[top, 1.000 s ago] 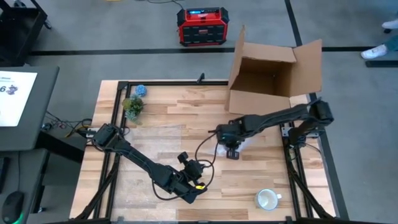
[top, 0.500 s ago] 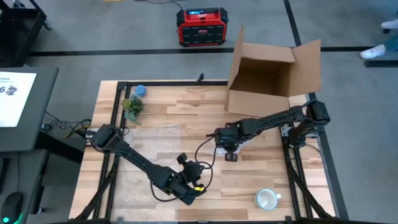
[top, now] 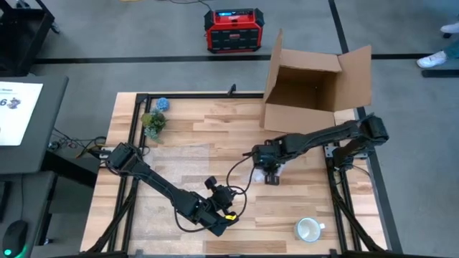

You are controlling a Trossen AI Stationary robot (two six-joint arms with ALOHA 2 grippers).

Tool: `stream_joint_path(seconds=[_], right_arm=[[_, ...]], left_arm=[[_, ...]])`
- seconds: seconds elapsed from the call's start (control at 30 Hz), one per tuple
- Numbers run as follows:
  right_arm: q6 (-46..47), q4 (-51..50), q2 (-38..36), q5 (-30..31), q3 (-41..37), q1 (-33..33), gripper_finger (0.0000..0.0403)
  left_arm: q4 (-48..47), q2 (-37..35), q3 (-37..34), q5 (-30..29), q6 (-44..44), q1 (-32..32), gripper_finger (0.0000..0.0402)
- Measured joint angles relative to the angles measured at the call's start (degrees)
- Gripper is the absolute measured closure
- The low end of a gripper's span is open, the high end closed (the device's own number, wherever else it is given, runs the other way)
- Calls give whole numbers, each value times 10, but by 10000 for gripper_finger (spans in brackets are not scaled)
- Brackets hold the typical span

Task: Wrap mug
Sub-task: Wrap the red mug in the right bubble wrap, then put the red wrapped mug into the cardboard box

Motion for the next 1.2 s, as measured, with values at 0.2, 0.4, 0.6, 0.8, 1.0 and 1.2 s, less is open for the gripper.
stream_joint_path(seconds=[0.2,0.4,0.6,0.8,1.0,1.2], right_arm=[[0,-36,-80,1,25,7,402],[-28,-62,-120,-23,24,56,369],[-61,-66,-85,-9,16,119,270],[-87,-75,-4,96,16,151,182],[-69,-79,87,158,17,147,181],[-84,-78,138,147,21,142,325]], left_arm=[[1,0,0,0,0,0,402],[1,0,0,0,2,0,402],[-2,0,0,2,2,0,402],[-3,0,0,3,2,0,402],[-4,0,0,3,2,0,402],[-3,0,0,3,2,0,402]])
